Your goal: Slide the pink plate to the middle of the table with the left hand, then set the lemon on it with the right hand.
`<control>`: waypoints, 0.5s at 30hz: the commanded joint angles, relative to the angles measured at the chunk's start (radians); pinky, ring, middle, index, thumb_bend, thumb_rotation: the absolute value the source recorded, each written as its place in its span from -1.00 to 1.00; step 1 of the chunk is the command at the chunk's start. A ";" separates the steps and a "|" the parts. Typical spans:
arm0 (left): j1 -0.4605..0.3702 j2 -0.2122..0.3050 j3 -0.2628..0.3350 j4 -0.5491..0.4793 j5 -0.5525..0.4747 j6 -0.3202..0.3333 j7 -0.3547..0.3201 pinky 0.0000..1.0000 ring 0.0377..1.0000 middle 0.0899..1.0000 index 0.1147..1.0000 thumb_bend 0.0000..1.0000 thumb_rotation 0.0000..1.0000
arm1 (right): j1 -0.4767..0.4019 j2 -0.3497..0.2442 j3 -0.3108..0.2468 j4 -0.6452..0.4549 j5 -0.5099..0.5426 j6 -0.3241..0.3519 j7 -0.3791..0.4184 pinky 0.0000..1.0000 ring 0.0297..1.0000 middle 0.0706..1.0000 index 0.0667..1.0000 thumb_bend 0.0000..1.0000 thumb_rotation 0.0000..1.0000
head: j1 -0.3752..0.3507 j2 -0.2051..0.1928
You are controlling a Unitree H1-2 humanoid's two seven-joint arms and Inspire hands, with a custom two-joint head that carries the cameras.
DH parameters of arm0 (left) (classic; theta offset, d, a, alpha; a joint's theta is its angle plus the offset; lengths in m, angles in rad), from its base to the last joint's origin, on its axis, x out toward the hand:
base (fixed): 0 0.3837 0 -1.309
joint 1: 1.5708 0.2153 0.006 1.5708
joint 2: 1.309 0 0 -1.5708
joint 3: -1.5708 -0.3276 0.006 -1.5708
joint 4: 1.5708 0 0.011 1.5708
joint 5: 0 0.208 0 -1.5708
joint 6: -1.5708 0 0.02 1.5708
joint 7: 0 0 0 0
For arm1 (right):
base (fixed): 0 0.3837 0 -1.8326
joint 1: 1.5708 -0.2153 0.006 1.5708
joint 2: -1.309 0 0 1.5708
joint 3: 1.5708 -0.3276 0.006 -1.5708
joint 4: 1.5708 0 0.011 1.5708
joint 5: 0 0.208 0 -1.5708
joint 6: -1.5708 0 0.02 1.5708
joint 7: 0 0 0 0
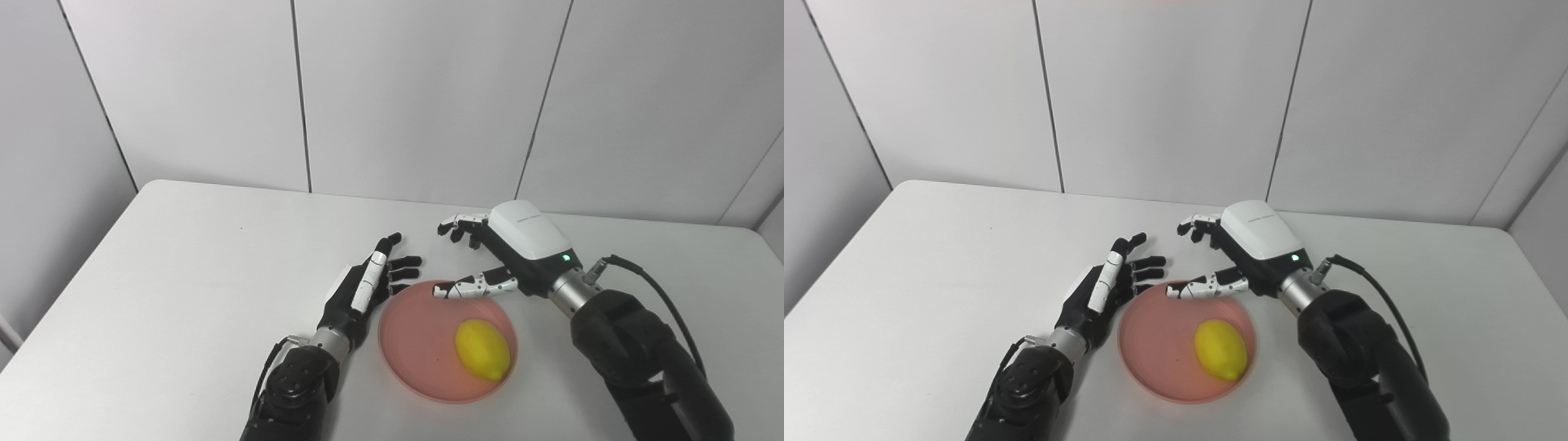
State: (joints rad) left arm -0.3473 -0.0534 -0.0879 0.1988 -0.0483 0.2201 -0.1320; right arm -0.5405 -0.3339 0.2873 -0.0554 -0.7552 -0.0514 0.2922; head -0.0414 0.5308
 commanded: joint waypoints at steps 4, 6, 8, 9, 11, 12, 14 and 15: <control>0.014 0.004 -0.001 0.033 0.018 0.049 0.020 0.58 0.52 0.49 0.84 0.53 1.00 | -0.010 0.029 -0.088 0.002 0.142 -0.013 -0.076 0.06 0.25 0.35 0.34 0.72 0.66 | 0.001 -0.002; 0.014 0.004 0.000 0.031 0.014 0.045 0.020 0.55 0.50 0.49 0.84 0.50 1.00 | 0.023 0.059 -0.131 0.003 0.222 0.027 -0.081 0.18 0.33 0.39 0.37 0.67 0.72 | 0.000 -0.002; 0.015 0.004 0.000 0.032 0.012 0.041 0.019 0.57 0.51 0.49 0.84 0.50 1.00 | 0.058 0.094 -0.177 0.006 0.312 0.068 -0.082 0.22 0.36 0.41 0.39 0.65 0.80 | -0.001 -0.002; 0.016 0.005 -0.001 0.032 0.014 0.039 0.019 0.57 0.51 0.49 0.84 0.50 1.00 | 0.071 0.107 -0.194 0.007 0.345 0.079 -0.082 0.24 0.37 0.42 0.40 0.66 0.84 | -0.002 -0.001; 0.018 0.006 -0.004 0.030 0.020 0.033 0.022 0.60 0.52 0.49 0.84 0.49 1.00 | 0.100 0.140 -0.239 0.023 0.454 0.087 -0.080 0.24 0.39 0.46 0.47 0.65 0.90 | -0.002 0.001; 0.020 0.006 -0.007 0.030 0.029 0.027 0.028 0.61 0.54 0.49 0.83 0.49 1.00 | 0.115 0.154 -0.260 0.033 0.507 0.089 -0.077 0.28 0.44 0.51 0.52 0.65 0.91 | -0.003 0.001; 0.023 0.006 -0.011 0.030 0.044 0.012 0.040 0.64 0.58 0.54 0.80 0.51 1.00 | 0.134 0.171 -0.286 0.045 0.575 0.101 -0.074 0.42 0.55 0.63 0.62 0.63 0.93 | -0.005 0.001; 0.025 0.004 -0.009 0.030 0.048 0.003 0.047 0.66 0.61 0.57 0.78 0.51 1.00 | 0.144 0.182 -0.301 0.048 0.609 0.118 -0.075 0.52 0.62 0.69 0.66 0.66 0.93 | -0.007 0.000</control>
State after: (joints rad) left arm -0.3461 -0.0532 -0.0936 0.1999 -0.0309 0.2052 -0.1074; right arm -0.3610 -0.1533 0.0081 0.0152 -0.1976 0.0480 0.2269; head -0.0476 0.5308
